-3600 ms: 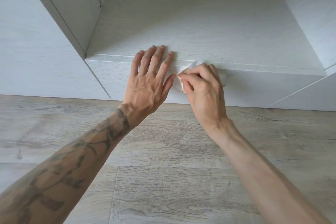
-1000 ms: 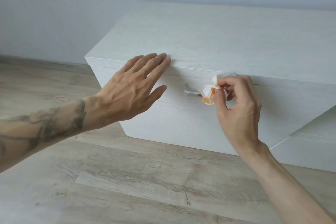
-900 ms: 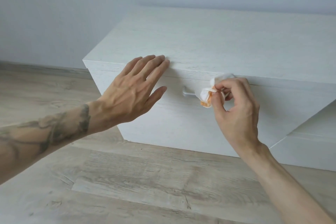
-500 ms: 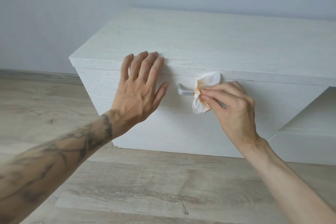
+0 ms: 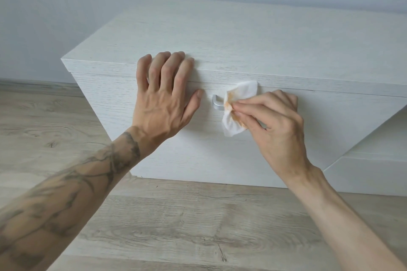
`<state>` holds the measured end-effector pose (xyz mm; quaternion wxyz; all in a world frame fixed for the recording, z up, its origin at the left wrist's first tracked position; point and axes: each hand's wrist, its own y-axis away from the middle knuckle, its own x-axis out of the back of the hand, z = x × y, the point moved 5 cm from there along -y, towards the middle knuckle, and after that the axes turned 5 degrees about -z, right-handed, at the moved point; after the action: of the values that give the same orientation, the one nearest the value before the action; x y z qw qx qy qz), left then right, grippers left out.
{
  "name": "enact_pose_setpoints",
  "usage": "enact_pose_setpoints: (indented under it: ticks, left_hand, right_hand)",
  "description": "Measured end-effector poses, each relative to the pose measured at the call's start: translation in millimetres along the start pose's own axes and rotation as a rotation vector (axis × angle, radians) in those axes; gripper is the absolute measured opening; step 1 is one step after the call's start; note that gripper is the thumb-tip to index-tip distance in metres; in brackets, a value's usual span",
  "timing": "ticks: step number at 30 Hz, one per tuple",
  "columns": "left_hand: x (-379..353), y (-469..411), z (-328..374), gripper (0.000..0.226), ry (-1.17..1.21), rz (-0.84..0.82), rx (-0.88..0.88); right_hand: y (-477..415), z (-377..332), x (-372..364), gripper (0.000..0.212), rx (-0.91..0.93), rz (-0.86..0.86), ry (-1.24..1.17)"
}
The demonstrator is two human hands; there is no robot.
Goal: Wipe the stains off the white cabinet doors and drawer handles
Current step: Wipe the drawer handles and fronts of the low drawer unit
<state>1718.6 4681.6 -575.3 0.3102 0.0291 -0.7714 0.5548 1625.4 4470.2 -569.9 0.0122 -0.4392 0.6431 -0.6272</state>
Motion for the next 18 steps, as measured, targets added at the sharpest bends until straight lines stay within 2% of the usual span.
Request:
enact_pose_setpoints:
  ticks: [3, 7, 11, 18]
  left_hand:
    - [-3, 1, -1, 0.058, -0.004, 0.033, -0.005]
    - [-6, 0, -2, 0.059, 0.007, 0.072, -0.009]
    - [-6, 1, -2, 0.059, 0.02, 0.087, -0.013]
    - [-6, 1, -2, 0.059, 0.021, 0.093, -0.006]
  right_hand:
    - [4, 1, 1, 0.01, -0.053, 0.038, 0.009]
    - [-3, -5, -8, 0.01, 0.001, 0.002, 0.011]
    - [6, 1, 3, 0.009, -0.049, 0.05, 0.032]
    - [-1, -4, -2, 0.008, -0.017, 0.003, 0.053]
